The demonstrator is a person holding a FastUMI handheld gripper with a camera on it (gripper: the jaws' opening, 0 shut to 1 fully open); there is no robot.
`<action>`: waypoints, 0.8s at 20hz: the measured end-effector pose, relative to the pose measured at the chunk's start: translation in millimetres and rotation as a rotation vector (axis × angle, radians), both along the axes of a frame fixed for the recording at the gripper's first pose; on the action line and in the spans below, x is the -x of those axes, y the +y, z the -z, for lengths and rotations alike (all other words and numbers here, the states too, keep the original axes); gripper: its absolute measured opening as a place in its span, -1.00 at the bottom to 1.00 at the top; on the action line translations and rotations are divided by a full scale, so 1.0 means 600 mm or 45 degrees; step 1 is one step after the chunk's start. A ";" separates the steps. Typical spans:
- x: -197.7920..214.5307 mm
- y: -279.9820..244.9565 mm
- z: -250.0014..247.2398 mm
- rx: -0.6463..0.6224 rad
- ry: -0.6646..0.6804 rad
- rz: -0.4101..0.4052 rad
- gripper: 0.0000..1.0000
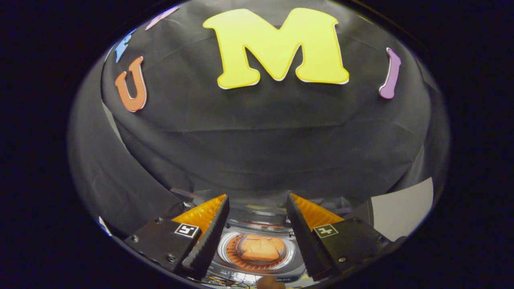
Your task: Put the clothes into the washing machine and then close the washing machine lid.
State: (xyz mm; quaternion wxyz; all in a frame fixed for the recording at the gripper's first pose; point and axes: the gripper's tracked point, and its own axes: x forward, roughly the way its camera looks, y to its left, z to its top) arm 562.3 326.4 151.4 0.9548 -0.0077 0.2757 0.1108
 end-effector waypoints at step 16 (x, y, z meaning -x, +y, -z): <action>-0.109 0.021 0.106 0.067 0.043 0.067 0.78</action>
